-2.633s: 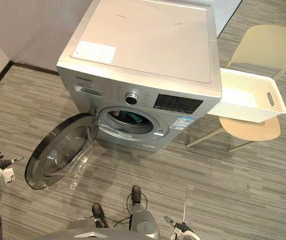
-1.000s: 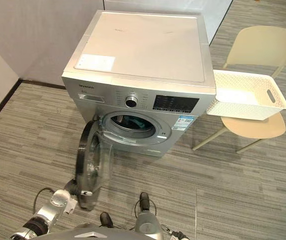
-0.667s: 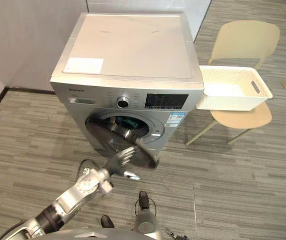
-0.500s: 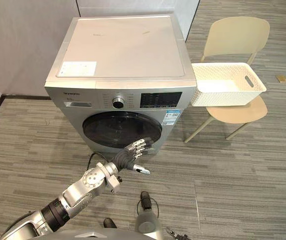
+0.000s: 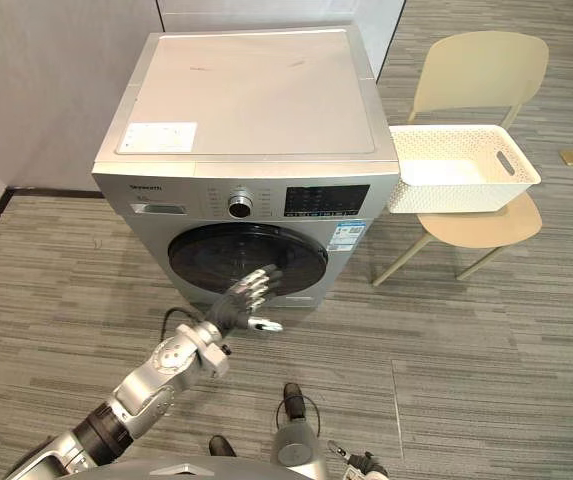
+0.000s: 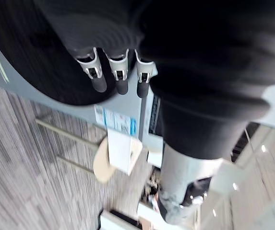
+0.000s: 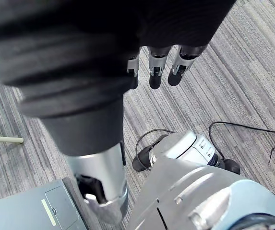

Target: Pick up the laundry basket with both hands and put the clothes into the washing machine.

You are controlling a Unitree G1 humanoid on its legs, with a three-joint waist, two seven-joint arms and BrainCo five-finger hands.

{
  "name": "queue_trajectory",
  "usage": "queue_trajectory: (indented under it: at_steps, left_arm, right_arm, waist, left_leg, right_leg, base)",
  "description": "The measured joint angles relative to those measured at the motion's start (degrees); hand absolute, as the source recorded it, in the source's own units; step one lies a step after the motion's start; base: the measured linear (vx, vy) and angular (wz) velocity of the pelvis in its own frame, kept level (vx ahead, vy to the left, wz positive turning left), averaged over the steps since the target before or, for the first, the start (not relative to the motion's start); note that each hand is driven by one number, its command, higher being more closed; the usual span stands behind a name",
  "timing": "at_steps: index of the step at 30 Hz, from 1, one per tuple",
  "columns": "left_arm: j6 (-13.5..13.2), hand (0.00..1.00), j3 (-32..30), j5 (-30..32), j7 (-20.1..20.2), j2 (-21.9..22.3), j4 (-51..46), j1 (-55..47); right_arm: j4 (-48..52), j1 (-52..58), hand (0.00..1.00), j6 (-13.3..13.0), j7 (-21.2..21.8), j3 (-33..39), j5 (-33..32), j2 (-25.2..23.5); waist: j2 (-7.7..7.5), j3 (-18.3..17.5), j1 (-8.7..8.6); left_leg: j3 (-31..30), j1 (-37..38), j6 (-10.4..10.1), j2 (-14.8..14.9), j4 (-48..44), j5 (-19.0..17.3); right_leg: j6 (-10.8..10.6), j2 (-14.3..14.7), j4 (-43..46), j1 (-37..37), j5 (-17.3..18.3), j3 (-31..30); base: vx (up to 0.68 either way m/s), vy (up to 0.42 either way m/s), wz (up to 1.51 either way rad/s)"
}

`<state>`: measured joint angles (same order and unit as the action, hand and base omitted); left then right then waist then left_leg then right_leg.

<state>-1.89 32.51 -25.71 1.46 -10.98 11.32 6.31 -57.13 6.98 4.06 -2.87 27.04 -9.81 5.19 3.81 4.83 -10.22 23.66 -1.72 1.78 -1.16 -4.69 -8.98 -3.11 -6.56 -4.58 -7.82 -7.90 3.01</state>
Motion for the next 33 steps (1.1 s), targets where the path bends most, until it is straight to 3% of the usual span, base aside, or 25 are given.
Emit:
queue_trajectory:
  at_steps: [4,6,8,11,13,15,17,19,20,22,23,25,27,29,32,33]
  left_arm:
    - [1.37,0.00,-16.29,5.66,-1.34,0.54,25.55,-2.74]
    - [3.37,0.00,-27.98,10.63,-2.67,0.79,41.52,-2.94]
    - [5.13,0.00,-41.05,13.34,-4.23,0.81,50.32,-5.40]
    - [7.57,0.00,-51.54,14.69,-5.60,0.95,53.91,-11.97]
    - [8.50,0.00,-52.85,17.37,-5.61,1.46,54.74,-16.20]
    - [8.39,0.00,-52.90,17.52,-4.89,2.21,54.71,-17.22]
    - [7.97,0.00,-52.83,17.42,-3.64,4.31,54.43,-17.54]
    - [7.67,0.00,-52.91,17.27,-3.56,6.01,54.14,-17.43]
    - [7.69,0.00,-52.96,16.81,-3.74,6.74,53.98,-17.53]
    - [7.82,0.00,-54.02,16.26,-4.08,6.54,52.15,-17.98]
    - [7.73,0.00,-55.36,15.31,-4.86,6.48,49.81,-18.36]
    - [7.77,0.00,-57.45,14.54,-5.02,7.00,48.35,-18.39]
    - [7.73,0.00,-58.29,14.56,-5.04,8.31,47.66,-18.44]
    - [7.59,0.00,-58.22,14.54,-5.06,8.72,47.50,-18.31]
    - [7.34,0.00,-57.68,14.55,-5.44,9.41,47.15,-17.64]
    - [7.33,0.00,-57.67,14.58,-5.61,9.41,47.14,-17.10]
  right_arm:
    - [-0.33,-1.42,0.00,0.19,-0.21,-0.01,0.29,0.04]
    - [-1.56,-3.01,0.00,0.72,-0.21,0.15,1.17,0.10]
    - [-2.94,-4.13,0.00,1.43,-0.21,0.82,1.21,0.37]
    - [-4.85,-5.15,0.00,2.52,-0.05,2.67,2.88,1.04]
    - [-5.29,-5.04,0.00,2.70,0.63,2.91,3.96,1.38]
    - [-5.90,-5.39,0.00,2.69,1.18,2.95,4.45,1.66]
    - [-6.94,-6.23,0.00,2.86,1.41,2.91,5.62,1.72]
    - [-7.02,-5.89,0.00,3.23,1.42,3.03,5.67,1.70]
    - [-6.70,-5.82,0.00,3.31,1.42,3.72,5.56,1.29]
    - [-4.88,-5.24,0.00,3.09,1.45,3.28,5.54,-0.37]
    - [-3.38,-4.84,0.00,2.84,1.38,2.14,4.96,-2.07]
    - [-0.68,-4.25,0.00,2.33,1.25,0.05,2.82,-3.92]
    - [2.64,-3.75,0.00,2.17,1.24,-1.73,0.38,-4.44]
    - [4.56,-3.78,0.00,1.90,1.25,-3.16,-0.52,-4.52]
    - [5.05,-4.28,0.00,1.84,1.21,-3.77,-1.35,-4.55]
    - [5.06,-4.28,0.00,1.87,1.19,-3.79,-1.33,-4.62]
  waist:
    - [-0.44,0.63,1.28]
    - [-1.24,1.19,2.17]
    - [-1.77,1.36,2.94]
    - [-2.02,1.30,4.31]
    - [-2.11,0.75,5.80]
    - [-2.05,0.64,6.22]
    - [-2.13,0.63,6.68]
    - [-2.60,1.00,6.61]
    - [-2.86,1.04,6.70]
    - [-4.66,1.30,6.97]
    - [-6.56,1.43,7.27]
    - [-7.43,1.69,7.53]
    - [-6.88,2.00,7.70]
    - [-6.32,2.07,8.12]
    - [-4.93,2.18,8.71]
    - [-4.88,2.19,8.80]
  left_leg:
    - [-0.37,1.21,-0.03,0.37,-0.08,-0.01]
    - [-0.44,2.61,-0.14,0.53,0.00,-0.08]
    - [-1.68,3.20,-0.14,0.50,-0.02,-0.07]
    - [-3.71,4.81,-0.06,0.13,0.67,0.17]
    - [-6.43,6.21,0.30,-0.85,2.55,1.24]
    - [-8.38,6.35,0.71,-1.44,3.44,2.04]
    - [-14.99,6.27,1.60,-3.31,4.86,3.31]
    - [-20.46,7.44,2.26,-4.38,5.68,3.87]
    - [-24.72,8.12,3.10,-5.36,5.44,4.31]
    - [-30.63,8.58,4.27,-7.12,4.31,4.50]
    - [-35.58,8.91,5.39,-7.78,2.64,4.16]
    - [-40.74,8.58,5.87,-7.66,-0.27,3.21]
    - [-44.41,7.98,5.65,-7.58,-3.66,0.69]
    - [-45.35,8.01,5.44,-7.03,-6.73,-2.60]
    - [-46.96,9.49,2.59,-3.96,-9.86,-8.02]
    - [-47.26,9.84,2.03,-3.15,-10.17,-8.97]
  right_leg:
    - [-0.09,0.29,-0.03,1.58,0.06,0.95]
    - [-0.36,0.44,-0.03,2.98,0.31,1.07]
    - [-0.93,0.23,-0.04,4.16,0.75,2.46]
    - [-1.38,-0.25,-0.04,6.54,1.52,4.46]
    - [-1.82,-1.14,0.24,8.40,2.66,7.33]
    - [-2.27,-2.00,2.12,8.41,3.92,9.31]
    - [-2.88,-5.38,11.28,7.64,9.06,14.87]
    - [-2.50,-8.82,22.53,6.00,11.83,17.31]
    - [-1.21,-11.96,35.60,2.19,11.60,15.38]
    - [3.35,-13.58,50.22,-3.62,6.90,7.08]
    - [2.39,-11.89,60.15,-7.60,8.34,0.86]
    - [1.15,-7.65,66.74,-11.70,12.01,-3.57]
    - [-0.64,-4.01,65.44,-14.93,14.58,-7.33]
    - [-1.37,-2.50,58.11,-16.65,15.63,-9.75]
    - [-1.29,0.01,36.27,-15.28,15.42,-10.60]
    - [-1.16,0.57,33.42,-14.87,15.15,-10.77]
  base:
    - [-0.01,-0.036,0.06]
    - [-0.03,-0.041,0.04]
    - [-0.04,-0.045,0.24]
    - [-0.02,-0.028,0.36]
    - [-0.01,0.001,0.65]
    - [-0.01,0.021,0.80]
    - [-0.04,0.052,1.42]
    - [0.02,0.055,1.67]
    - [0.08,0.084,1.95]
    - [0.09,0.029,1.91]
    - [0.12,-0.051,1.92]
    - [0.16,-0.065,1.67]
    - [0.14,-0.076,1.18]
    - [0.14,-0.122,0.63]
    - [0.32,-0.271,0.16]
    - [0.41,-0.374,0.21]
